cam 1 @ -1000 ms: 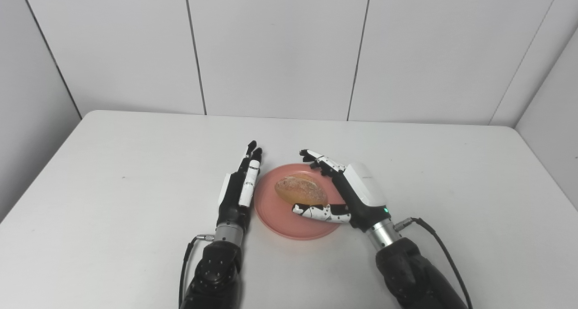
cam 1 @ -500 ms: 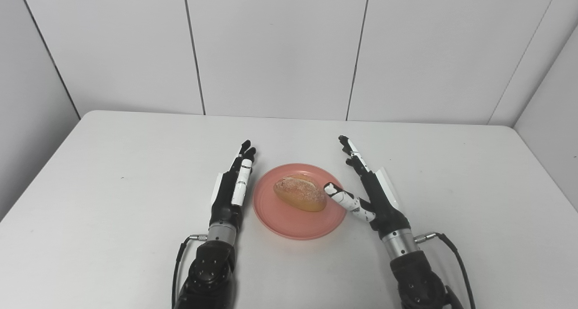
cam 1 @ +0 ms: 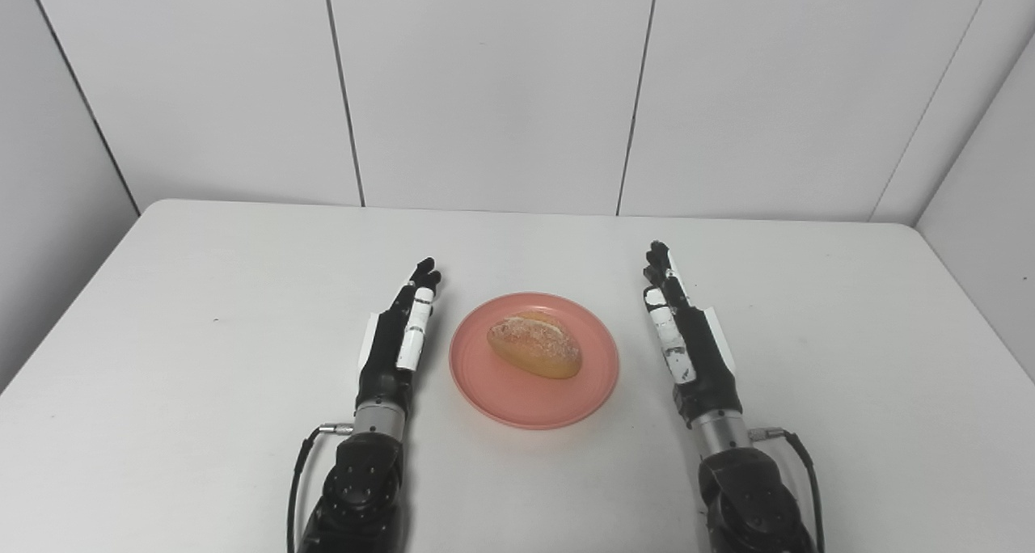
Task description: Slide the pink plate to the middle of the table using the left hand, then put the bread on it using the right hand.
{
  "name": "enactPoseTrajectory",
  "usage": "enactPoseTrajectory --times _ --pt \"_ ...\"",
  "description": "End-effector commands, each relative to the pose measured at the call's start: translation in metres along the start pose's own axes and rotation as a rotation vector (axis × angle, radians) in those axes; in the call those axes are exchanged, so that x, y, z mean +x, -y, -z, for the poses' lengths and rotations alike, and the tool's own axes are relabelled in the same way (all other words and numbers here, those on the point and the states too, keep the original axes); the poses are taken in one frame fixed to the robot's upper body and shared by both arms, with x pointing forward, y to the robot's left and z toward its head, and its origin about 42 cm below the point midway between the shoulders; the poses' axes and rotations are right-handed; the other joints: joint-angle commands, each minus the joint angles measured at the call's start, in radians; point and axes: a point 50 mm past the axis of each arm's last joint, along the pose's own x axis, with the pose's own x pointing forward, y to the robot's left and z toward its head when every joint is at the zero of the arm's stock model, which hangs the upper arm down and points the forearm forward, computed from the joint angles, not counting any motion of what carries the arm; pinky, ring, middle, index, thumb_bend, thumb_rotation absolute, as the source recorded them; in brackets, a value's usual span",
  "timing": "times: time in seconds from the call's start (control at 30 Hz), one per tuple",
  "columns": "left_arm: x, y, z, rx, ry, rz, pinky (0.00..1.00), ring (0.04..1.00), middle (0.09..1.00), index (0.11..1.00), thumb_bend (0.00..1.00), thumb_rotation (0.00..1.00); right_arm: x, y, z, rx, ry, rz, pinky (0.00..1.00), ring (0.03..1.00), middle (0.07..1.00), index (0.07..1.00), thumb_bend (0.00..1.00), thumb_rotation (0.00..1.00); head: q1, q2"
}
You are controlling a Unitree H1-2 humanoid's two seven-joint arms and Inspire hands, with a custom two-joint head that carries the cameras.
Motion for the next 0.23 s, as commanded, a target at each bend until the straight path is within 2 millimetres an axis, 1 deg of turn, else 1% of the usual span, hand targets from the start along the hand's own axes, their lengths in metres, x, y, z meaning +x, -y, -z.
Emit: enactPoseTrajectory --times 0.0,0.1,0.2 --pt "0.0077 -0.0011 -0.0155 0.023 0.056 -0.02 0.93 0.923 0.898 0.875 0.47 1.0 0.0137 -0.0048 -0.0147 0.042 0.026 0.011 1.0 1.0 1.0 1.0 0.65 1.0 0.0 0.0" --pt "0.008 -0.0026 -0.0151 0.022 0.058 -0.015 0.93 0.923 0.897 0.876 0.46 1.0 0.0132 -0.007 -0.0143 0.049 0.021 0.018 1.0 1.0 1.0 1.0 0.63 1.0 -0.005 0.001" --pt "0.0079 -0.0033 -0.0148 0.011 0.055 -0.014 0.92 0.921 0.895 0.874 0.47 1.0 0.0132 -0.0098 -0.0127 0.049 0.007 0.033 1.0 1.0 1.0 1.0 0.68 1.0 -0.011 0.001"
